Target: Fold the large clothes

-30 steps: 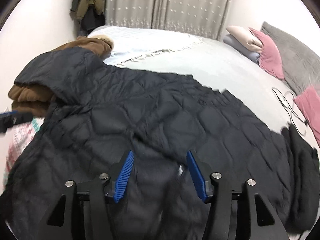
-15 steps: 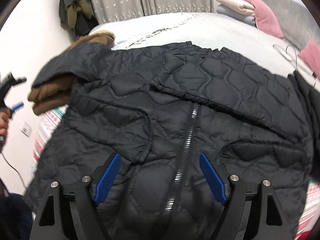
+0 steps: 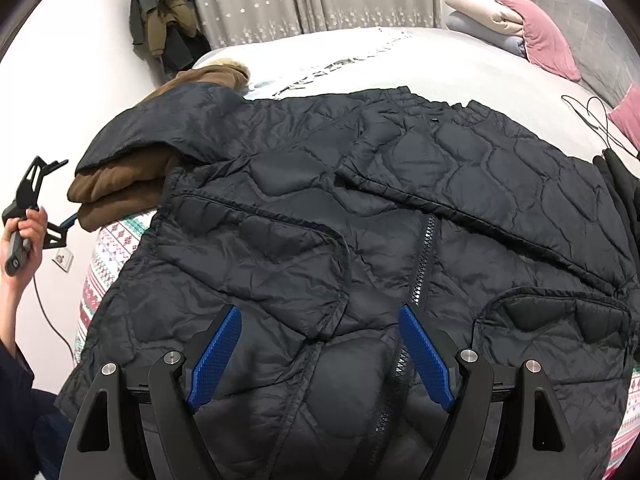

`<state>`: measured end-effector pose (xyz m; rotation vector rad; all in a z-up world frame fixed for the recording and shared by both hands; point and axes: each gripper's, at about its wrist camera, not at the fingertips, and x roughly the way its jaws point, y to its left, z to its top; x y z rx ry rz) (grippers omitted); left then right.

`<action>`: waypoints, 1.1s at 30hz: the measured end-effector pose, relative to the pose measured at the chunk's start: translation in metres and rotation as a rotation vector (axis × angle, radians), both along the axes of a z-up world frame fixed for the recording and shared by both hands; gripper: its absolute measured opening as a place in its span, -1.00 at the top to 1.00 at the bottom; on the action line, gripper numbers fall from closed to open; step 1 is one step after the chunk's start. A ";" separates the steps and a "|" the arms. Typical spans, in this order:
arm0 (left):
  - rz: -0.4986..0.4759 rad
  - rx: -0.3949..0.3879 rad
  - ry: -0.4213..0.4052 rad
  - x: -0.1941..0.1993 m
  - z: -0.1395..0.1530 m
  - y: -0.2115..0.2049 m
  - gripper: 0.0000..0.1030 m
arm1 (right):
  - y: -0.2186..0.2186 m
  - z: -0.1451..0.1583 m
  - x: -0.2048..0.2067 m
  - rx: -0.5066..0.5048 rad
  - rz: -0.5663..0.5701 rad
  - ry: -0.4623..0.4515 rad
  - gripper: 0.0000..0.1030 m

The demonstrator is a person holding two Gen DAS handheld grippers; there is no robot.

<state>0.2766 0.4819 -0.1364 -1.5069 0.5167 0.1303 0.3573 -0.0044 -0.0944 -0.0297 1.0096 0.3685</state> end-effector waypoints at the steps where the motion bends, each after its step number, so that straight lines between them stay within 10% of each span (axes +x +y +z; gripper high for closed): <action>1: 0.010 -0.028 -0.018 0.004 -0.003 -0.001 -0.98 | -0.001 0.000 0.000 0.003 -0.004 0.002 -0.60; 8: 0.069 -0.006 -0.035 0.014 0.005 0.002 -0.62 | -0.010 0.002 0.002 0.005 -0.029 -0.011 -0.60; 15: 0.098 0.088 -0.024 0.012 0.015 0.008 0.80 | -0.005 0.004 0.001 -0.013 -0.017 -0.033 -0.60; 33: 0.101 0.655 -0.175 0.001 0.162 -0.064 0.91 | -0.063 0.039 0.009 0.147 -0.139 -0.034 -0.60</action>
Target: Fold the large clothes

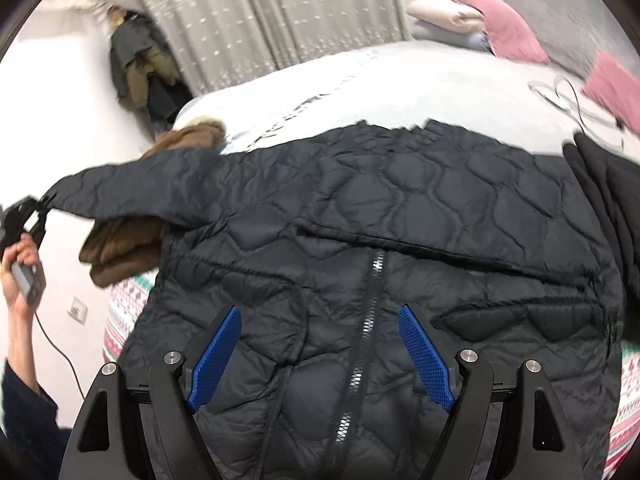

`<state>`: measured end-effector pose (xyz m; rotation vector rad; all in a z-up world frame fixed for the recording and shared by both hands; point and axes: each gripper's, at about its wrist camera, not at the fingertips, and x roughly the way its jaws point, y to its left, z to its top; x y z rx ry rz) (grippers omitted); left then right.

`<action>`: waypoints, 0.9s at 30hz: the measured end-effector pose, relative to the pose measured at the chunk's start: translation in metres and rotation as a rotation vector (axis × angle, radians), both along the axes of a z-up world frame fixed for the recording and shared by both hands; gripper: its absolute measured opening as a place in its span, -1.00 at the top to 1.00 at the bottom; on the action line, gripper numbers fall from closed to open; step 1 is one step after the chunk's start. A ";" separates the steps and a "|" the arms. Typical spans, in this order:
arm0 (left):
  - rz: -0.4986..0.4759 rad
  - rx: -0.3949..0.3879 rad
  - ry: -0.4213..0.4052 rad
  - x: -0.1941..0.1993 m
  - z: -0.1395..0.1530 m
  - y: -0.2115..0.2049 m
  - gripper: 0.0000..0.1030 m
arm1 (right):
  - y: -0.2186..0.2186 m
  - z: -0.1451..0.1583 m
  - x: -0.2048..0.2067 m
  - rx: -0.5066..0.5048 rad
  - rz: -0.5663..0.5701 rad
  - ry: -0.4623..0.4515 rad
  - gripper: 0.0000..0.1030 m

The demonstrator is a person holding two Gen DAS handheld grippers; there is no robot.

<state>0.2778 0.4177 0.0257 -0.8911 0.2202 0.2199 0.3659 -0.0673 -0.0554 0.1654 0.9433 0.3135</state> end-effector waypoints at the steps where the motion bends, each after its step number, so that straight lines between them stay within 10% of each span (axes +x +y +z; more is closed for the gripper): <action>1: -0.007 0.041 -0.001 0.004 0.009 -0.010 0.91 | -0.008 -0.001 0.002 0.018 -0.020 0.014 -0.60; 13: -0.303 0.311 -0.109 0.068 0.115 -0.182 0.91 | -0.102 -0.010 0.018 0.292 -0.237 0.152 -0.60; 27: -0.652 0.435 0.034 0.123 0.048 -0.389 0.91 | -0.171 0.003 0.013 0.401 -0.357 0.115 -0.60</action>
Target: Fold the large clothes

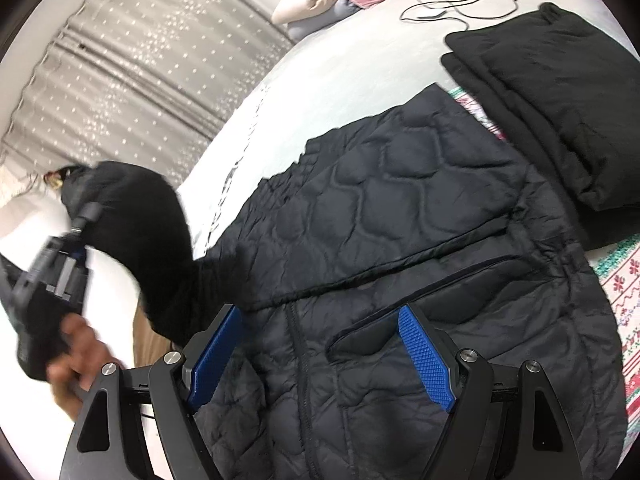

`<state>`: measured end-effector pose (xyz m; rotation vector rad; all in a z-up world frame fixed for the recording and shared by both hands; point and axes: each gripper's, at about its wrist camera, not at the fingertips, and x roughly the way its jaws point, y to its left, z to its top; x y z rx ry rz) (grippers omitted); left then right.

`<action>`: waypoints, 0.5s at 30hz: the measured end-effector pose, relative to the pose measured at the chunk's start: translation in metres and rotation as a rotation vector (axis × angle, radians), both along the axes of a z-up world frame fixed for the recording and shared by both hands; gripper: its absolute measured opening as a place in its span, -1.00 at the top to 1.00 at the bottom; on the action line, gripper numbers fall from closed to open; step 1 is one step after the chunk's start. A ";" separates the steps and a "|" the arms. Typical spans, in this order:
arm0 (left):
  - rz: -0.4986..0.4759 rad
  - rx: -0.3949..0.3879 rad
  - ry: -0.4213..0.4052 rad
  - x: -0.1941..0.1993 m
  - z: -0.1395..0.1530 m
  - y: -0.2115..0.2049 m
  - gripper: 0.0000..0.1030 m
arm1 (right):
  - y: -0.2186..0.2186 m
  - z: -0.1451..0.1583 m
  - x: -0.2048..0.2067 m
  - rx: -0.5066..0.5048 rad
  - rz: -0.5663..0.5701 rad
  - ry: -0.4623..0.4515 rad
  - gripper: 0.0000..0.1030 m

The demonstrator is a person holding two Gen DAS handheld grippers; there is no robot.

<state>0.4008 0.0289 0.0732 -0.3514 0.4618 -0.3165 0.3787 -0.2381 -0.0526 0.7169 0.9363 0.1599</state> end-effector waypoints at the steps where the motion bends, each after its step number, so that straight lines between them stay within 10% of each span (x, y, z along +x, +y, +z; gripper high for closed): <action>1: -0.014 0.017 0.022 0.003 -0.011 -0.014 0.91 | -0.006 -0.001 0.000 0.010 -0.011 0.003 -0.60; 15: -0.129 0.222 0.240 0.017 -0.109 -0.098 0.89 | -0.034 -0.007 -0.001 0.066 -0.063 0.039 -0.60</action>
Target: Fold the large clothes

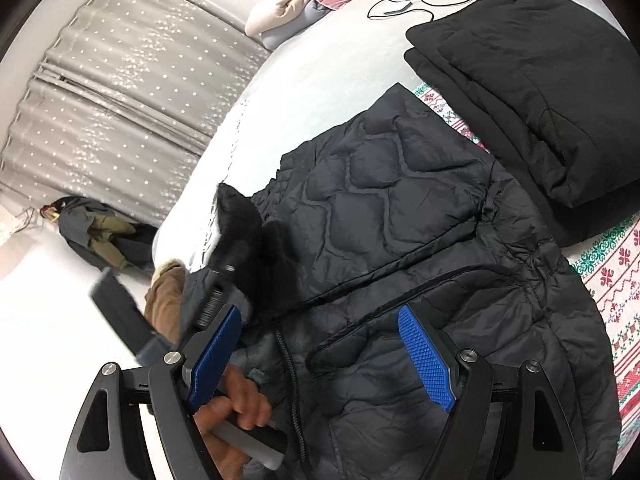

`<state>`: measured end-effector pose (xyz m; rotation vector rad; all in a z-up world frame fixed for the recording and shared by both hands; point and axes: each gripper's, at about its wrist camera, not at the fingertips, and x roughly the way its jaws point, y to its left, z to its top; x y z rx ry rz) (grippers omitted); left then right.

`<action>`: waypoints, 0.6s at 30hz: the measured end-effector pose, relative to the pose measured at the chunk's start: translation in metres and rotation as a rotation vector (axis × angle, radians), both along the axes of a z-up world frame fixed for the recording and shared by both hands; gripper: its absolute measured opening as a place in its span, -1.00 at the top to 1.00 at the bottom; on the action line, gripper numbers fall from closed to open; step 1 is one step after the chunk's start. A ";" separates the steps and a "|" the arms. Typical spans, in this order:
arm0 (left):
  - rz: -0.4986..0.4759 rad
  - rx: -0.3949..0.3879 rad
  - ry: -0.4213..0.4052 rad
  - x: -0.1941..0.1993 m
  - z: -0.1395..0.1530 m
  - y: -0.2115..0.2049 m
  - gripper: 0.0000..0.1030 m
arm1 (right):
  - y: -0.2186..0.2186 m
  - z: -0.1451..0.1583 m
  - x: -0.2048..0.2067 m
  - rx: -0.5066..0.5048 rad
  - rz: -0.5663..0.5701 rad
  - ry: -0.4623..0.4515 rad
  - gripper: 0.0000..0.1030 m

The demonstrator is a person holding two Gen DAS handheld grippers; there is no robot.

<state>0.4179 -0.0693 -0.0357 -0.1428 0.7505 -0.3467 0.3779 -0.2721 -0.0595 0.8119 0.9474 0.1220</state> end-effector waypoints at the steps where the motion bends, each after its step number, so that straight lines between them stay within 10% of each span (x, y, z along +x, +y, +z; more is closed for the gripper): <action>1: -0.015 0.015 0.012 0.000 -0.004 -0.002 0.88 | 0.000 -0.001 0.001 0.000 0.002 0.003 -0.60; 18: -0.108 0.096 0.073 -0.029 0.003 0.003 0.12 | -0.001 -0.003 0.003 -0.075 -0.006 0.023 -0.60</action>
